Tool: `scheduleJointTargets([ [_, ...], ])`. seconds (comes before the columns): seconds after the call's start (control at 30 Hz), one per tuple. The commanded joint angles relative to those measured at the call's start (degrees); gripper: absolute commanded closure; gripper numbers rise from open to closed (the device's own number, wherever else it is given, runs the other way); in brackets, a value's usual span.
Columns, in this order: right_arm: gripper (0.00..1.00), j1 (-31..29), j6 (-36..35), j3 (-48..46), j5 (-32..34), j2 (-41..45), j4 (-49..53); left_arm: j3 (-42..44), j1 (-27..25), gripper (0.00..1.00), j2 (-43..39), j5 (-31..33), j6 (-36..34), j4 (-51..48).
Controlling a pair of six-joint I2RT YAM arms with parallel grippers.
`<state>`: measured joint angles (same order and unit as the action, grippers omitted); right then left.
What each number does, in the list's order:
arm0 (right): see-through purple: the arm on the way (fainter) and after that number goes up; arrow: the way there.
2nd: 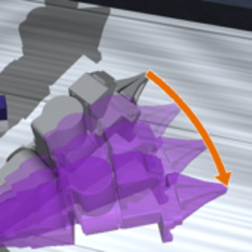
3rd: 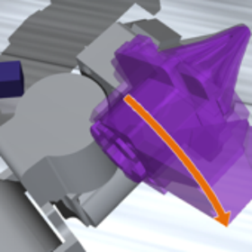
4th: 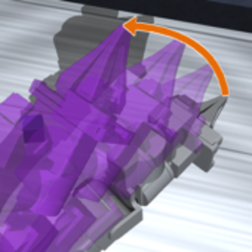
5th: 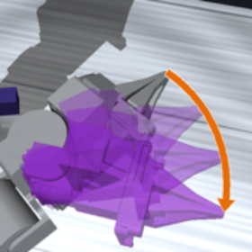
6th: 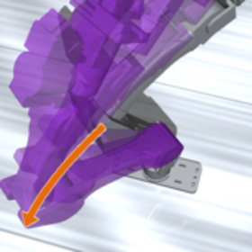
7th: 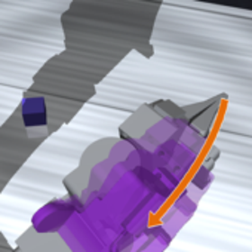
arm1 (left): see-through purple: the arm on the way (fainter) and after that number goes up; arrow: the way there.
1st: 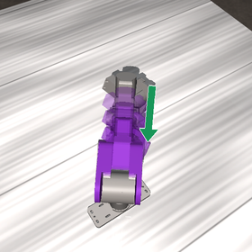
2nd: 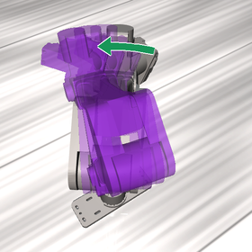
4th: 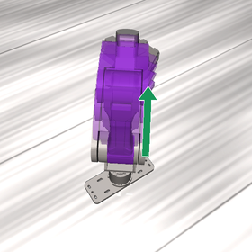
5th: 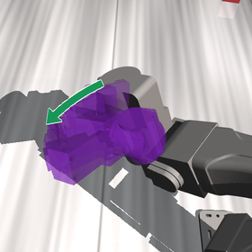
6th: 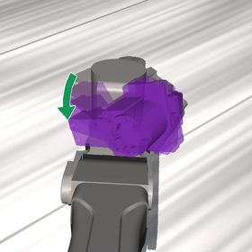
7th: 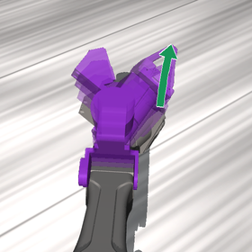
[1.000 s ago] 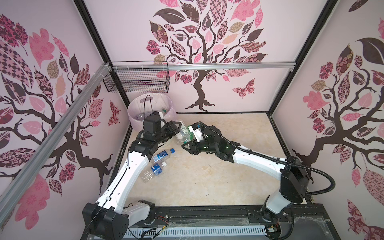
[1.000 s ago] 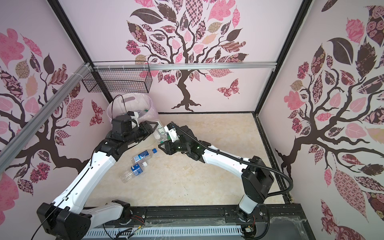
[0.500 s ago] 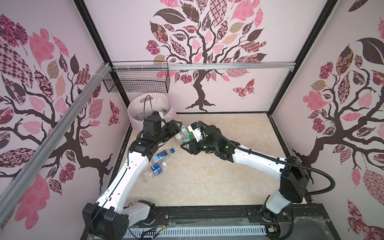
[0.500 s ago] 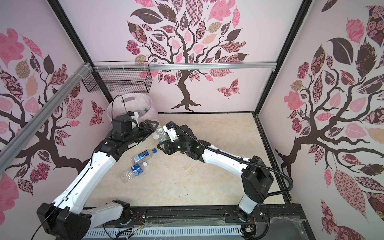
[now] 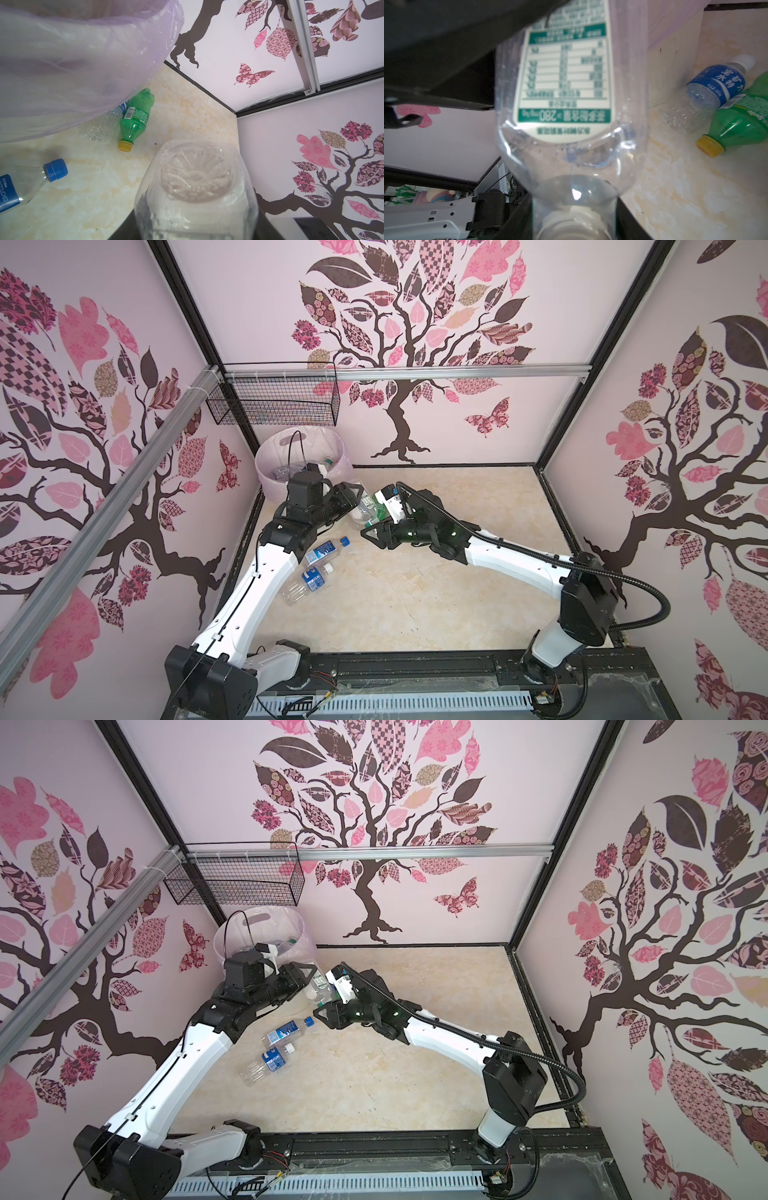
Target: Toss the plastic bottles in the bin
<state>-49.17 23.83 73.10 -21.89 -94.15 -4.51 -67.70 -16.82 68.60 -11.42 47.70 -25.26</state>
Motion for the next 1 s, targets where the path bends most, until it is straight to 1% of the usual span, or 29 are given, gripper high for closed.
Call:
scheduleJointTargets([
  [0.0, 0.35, -0.2, -1.1, 1.6, 1.7, 1.7, 0.8, -1.1, 0.1, 0.65, -1.0, 2.7, -2.6, -1.3],
  [0.03, 0.31, -0.1, -1.3, 1.6, 2.2, 2.1, 1.2, -1.9, 0.1, 0.65, -0.9, 3.0, -3.1, -1.8],
  [0.13, 0.26, -0.2, -2.4, 1.4, 4.3, 3.8, 2.4, -4.1, 0.9, 0.66, -0.6, 3.3, -3.8, -2.8],
  [0.33, 0.01, -0.2, -4.9, 2.3, 9.2, 7.0, 4.9, -8.3, 4.7, 0.66, 0.1, 2.5, -3.6, -3.5],
  [0.5, 0.00, -0.1, -7.5, 7.2, 11.3, 7.2, 9.0, -13.4, 8.4, 0.66, 0.9, 2.6, -3.8, -4.6],
  [0.6, 0.00, -0.2, -8.7, 10.4, 11.7, 6.5, 10.7, -17.4, 10.3, 0.66, 1.3, 4.0, -3.7, -5.3],
  [0.77, 0.01, -0.1, -8.5, 13.2, 11.9, 6.3, 10.3, -25.1, 13.5, 0.66, 2.2, 6.0, -2.6, -4.1],
  [0.87, 0.00, -0.1, -8.5, 14.2, 11.8, 6.5, 10.0, -30.0, 14.7, 0.66, 2.9, 8.3, -2.5, -3.9],
  [0.97, 0.00, -0.1, -8.8, 14.5, 12.3, 6.9, 9.7, -34.8, 15.6, 0.66, 4.5, 8.8, -2.5, -4.7],
])
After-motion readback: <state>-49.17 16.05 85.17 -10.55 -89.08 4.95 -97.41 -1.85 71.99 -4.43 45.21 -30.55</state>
